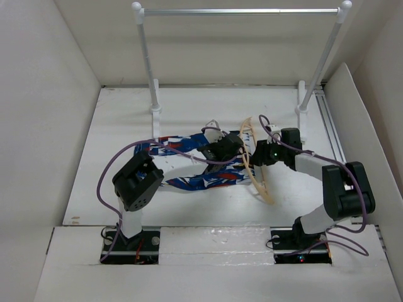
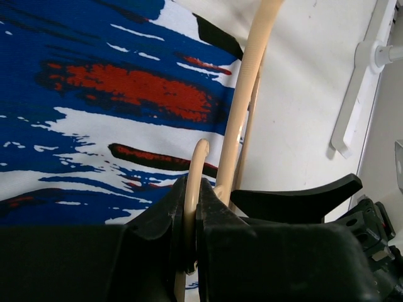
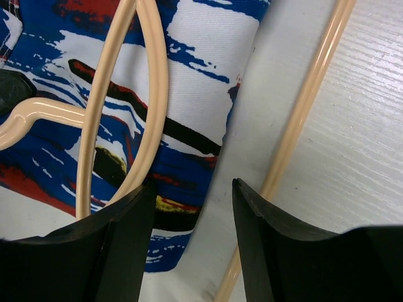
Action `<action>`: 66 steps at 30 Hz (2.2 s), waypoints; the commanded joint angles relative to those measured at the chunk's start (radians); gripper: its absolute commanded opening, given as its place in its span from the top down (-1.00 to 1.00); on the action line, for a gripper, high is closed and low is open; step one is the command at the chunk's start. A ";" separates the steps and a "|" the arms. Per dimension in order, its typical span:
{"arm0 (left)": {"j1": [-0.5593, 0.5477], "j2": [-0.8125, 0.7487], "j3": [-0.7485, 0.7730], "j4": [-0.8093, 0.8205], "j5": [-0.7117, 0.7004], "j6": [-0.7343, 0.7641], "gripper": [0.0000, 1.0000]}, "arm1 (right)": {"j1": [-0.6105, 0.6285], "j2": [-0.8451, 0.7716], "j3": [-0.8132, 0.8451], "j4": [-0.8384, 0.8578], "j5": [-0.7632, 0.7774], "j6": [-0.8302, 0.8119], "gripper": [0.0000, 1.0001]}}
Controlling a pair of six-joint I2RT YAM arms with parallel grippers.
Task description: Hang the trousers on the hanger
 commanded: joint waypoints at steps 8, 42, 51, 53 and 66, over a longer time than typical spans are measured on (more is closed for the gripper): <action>-0.004 -0.038 -0.043 -0.119 -0.068 0.054 1.00 | 0.068 0.094 -0.034 0.218 -0.076 0.126 0.14; 0.097 -0.268 -0.183 -0.107 -0.179 0.522 1.00 | -0.240 -0.024 0.164 -0.137 0.116 -0.001 1.00; 0.036 -0.227 0.001 -0.147 -0.214 0.657 1.00 | -0.231 0.018 0.146 -0.105 0.130 0.016 1.00; 0.036 -0.213 0.014 -0.152 -0.226 0.645 1.00 | -0.231 0.019 0.144 -0.104 0.139 0.020 1.00; 0.014 -0.235 0.205 -0.271 -0.327 0.645 1.00 | -0.220 -0.011 0.135 -0.140 0.119 0.016 1.00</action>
